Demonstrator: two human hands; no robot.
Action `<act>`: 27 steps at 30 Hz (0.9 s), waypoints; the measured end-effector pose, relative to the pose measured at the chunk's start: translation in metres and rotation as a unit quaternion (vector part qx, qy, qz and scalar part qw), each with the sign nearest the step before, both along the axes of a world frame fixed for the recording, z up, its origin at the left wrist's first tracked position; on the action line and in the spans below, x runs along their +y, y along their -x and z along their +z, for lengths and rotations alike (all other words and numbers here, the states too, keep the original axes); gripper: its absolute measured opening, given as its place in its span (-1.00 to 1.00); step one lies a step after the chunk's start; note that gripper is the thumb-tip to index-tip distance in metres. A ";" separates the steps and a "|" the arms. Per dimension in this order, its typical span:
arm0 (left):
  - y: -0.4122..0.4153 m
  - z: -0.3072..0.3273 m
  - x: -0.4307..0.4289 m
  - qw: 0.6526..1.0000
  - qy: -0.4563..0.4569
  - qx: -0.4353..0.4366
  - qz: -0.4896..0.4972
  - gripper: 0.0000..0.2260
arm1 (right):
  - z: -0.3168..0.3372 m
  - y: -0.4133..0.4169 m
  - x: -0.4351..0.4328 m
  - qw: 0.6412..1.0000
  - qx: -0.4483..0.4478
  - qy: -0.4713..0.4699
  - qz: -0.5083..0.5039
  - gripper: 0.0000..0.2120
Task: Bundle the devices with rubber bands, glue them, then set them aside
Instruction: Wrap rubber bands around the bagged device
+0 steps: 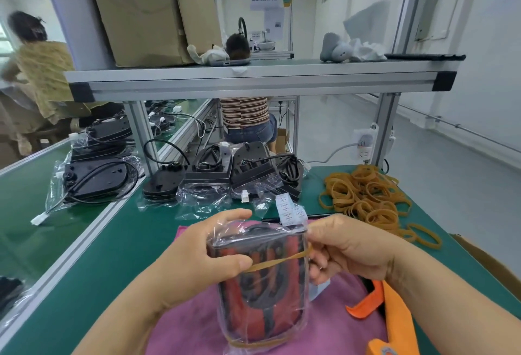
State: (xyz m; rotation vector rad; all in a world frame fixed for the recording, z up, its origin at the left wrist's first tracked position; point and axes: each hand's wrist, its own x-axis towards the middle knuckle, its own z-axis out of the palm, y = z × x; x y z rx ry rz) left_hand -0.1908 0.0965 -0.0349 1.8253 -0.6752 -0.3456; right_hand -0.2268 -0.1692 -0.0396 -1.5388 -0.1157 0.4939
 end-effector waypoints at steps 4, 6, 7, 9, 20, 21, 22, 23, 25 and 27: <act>-0.001 0.019 0.018 0.997 0.060 -0.046 0.020 -0.50 | 0.027 0.002 0.017 0.996 -0.089 0.019 0.002 -0.73; -0.002 0.029 0.027 0.993 0.068 -0.092 0.034 -0.48 | 0.039 0.001 0.022 0.980 -0.175 0.090 -0.001 -0.79; -0.001 0.033 0.032 0.990 0.052 -0.125 0.041 -0.44 | 0.042 0.000 0.023 0.959 -0.238 0.154 -0.001 -0.80; 0.002 0.034 0.038 0.978 -0.011 -0.201 0.050 -0.34 | 0.045 0.000 0.025 0.902 -0.348 0.255 0.010 -0.76; -0.003 -0.055 0.027 0.826 -0.196 -0.523 0.076 -0.12 | -0.011 -0.022 0.029 0.664 -0.475 0.567 0.106 -0.69; -0.002 -0.065 0.026 0.824 -0.201 -0.525 0.073 -0.10 | -0.019 -0.023 0.027 0.654 -0.451 0.596 0.120 -0.70; -0.001 -0.074 0.026 0.826 -0.200 -0.523 0.066 -0.08 | -0.026 -0.022 0.024 0.652 -0.430 0.610 0.131 -0.71; 0.001 -0.082 0.026 0.830 -0.198 -0.518 0.057 -0.06 | -0.032 -0.020 0.024 0.655 -0.412 0.617 0.141 -0.72; 0.005 -0.094 0.029 0.832 -0.205 -0.514 0.035 -0.04 | -0.041 -0.015 0.025 0.665 -0.390 0.617 0.159 -0.74; 0.010 -0.100 0.031 0.829 -0.221 -0.514 0.014 -0.05 | -0.046 -0.010 0.025 0.697 -0.369 0.592 0.166 -0.77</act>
